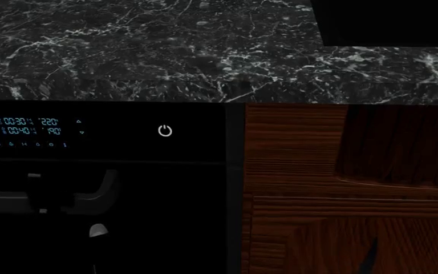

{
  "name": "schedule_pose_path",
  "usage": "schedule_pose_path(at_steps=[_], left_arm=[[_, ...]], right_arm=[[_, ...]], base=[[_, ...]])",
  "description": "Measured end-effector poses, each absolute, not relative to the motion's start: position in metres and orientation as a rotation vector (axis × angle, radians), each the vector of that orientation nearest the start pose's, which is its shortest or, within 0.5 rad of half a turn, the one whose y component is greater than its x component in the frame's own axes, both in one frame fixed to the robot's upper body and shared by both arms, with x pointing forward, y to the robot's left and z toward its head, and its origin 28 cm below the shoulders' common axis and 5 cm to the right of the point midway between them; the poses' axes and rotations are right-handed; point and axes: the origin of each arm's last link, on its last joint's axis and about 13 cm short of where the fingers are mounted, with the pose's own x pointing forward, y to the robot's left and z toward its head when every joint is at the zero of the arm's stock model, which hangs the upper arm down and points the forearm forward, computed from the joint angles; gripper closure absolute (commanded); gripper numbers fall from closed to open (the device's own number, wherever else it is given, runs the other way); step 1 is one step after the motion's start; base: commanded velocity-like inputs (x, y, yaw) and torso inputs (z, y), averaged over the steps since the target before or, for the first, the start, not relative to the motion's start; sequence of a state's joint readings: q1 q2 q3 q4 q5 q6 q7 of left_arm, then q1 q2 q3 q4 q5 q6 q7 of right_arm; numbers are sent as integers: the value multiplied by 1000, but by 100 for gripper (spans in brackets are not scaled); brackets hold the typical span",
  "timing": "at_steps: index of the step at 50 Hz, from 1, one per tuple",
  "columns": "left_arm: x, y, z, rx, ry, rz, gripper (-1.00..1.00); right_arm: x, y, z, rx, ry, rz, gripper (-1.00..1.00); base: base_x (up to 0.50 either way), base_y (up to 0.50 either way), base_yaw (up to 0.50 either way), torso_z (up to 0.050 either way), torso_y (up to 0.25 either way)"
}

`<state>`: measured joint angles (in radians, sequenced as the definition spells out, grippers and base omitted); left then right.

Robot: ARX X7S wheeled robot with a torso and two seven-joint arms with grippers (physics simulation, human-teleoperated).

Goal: Open the dishwasher door

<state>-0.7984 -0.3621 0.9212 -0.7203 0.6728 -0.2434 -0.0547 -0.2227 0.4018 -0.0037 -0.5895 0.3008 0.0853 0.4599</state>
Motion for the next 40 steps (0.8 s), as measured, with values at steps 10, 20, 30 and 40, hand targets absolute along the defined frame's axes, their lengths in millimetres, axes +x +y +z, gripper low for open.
schedule_pose_path(at_steps=[10,20,30,40], left_arm=[[348,268,70,1583,106,-259,100],[337,269,74,1593,123,-295,100],[323,270,76,1598,143,-333,100],[306,271,78,1580,174,-373,100]], right_arm=[[159,-146,99,-22,-257,-247,-100],[160,-146,99,-20,-259,-246,-100],[160,-146,101,-23,-262,-243,-100],[162,-145,102,-23,-264,-239,-100]], base=[[0,0,1,0,2],[0,0,1,0,2],[0,0,1,2,1],[0,0,1,0,2]])
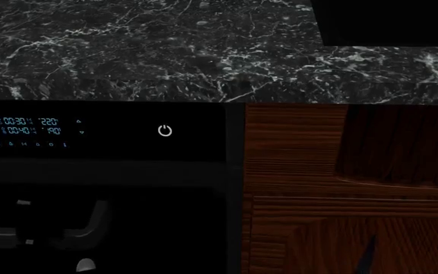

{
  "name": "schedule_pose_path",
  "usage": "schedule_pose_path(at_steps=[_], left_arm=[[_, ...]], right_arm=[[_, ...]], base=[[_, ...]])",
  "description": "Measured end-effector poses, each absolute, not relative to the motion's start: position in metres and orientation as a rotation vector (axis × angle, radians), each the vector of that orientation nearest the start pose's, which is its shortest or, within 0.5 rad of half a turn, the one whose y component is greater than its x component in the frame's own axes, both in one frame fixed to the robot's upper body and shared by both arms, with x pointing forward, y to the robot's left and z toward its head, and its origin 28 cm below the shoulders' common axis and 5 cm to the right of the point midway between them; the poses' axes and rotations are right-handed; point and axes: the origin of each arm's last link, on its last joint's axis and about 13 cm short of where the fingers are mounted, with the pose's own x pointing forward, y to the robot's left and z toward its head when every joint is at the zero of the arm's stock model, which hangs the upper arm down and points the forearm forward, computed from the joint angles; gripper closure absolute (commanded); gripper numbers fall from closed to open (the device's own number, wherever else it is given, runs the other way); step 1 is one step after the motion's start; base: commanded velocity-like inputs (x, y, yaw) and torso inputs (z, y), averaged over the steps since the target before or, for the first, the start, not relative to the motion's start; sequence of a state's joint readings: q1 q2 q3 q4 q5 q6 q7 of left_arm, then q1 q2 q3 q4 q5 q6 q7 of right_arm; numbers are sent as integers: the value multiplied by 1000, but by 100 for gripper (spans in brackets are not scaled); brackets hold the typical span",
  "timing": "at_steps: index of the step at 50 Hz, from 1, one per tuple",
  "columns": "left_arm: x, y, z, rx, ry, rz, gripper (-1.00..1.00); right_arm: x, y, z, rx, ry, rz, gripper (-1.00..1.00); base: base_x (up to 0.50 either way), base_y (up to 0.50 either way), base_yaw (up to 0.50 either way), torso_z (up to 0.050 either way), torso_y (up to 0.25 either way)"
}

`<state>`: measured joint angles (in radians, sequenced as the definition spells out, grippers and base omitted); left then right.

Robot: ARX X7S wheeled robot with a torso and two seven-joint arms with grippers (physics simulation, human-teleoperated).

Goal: Open the dishwasher door

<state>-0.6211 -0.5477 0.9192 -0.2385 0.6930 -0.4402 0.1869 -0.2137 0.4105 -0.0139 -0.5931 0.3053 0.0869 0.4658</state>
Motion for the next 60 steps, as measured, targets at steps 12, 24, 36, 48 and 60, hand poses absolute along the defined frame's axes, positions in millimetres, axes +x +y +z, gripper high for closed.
schedule_pose_path(at_steps=[12,24,36,48,60], left_arm=[[286,274,84,1535,237,-452,100],[264,277,86,1493,300,-536,100],[242,281,82,1438,355,-598,100],[222,283,77,1395,386,-635,100],[203,285,71,1368,405,-660,100]], right_arm=[[162,-145,102,-22,-266,-237,-100],[163,-144,102,-20,-269,-232,-100],[163,-144,101,-17,-271,-228,-100],[163,-143,102,-16,-274,-225,-100],[162,-143,102,-14,-276,-223,-100]], base=[[0,0,2,0,1],[0,0,2,1,2],[0,0,2,1,2],[0,1,3,1,2],[-1,3,4,1,1]])
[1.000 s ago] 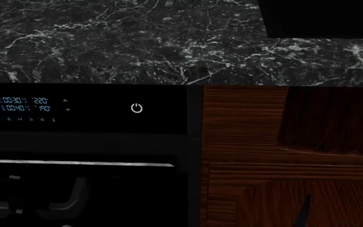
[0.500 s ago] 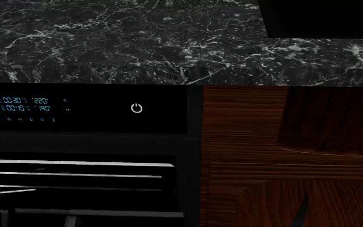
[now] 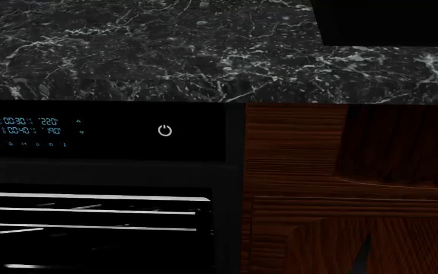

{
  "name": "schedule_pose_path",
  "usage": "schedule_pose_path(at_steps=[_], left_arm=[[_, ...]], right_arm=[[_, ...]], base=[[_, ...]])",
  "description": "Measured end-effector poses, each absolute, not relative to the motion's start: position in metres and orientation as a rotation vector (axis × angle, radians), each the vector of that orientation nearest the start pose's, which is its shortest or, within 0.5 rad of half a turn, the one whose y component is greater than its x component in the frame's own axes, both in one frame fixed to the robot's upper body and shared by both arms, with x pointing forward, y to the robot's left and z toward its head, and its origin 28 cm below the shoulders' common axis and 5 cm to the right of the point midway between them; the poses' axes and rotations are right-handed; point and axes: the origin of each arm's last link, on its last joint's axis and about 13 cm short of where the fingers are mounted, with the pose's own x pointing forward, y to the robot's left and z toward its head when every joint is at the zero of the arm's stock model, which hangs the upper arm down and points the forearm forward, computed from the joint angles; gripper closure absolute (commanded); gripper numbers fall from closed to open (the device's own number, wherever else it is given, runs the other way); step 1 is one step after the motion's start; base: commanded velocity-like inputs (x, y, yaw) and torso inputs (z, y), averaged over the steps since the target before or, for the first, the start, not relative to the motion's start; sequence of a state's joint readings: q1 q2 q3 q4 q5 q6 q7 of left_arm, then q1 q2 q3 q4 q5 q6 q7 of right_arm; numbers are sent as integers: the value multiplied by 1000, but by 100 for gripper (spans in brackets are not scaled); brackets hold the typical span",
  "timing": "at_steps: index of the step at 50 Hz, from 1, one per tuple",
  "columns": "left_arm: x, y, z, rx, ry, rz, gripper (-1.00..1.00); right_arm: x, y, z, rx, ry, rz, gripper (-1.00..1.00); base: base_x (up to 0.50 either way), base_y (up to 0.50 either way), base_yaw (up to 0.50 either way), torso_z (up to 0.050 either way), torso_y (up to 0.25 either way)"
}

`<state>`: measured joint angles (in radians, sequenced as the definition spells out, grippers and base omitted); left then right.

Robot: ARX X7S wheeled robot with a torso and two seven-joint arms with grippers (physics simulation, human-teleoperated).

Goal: Open the dishwasher door

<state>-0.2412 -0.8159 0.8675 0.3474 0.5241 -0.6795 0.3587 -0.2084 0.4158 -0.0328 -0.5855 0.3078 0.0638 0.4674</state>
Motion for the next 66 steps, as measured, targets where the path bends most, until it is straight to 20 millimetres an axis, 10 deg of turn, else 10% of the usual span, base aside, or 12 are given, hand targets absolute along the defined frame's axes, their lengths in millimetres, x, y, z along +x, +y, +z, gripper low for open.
schedule_pose_path(at_steps=[66], left_arm=[[102,296,32,1206,618,-819,100]], right_arm=[[166,-141,105,-15,-284,-211,-100]], base=[[-9,7,11,6,5]])
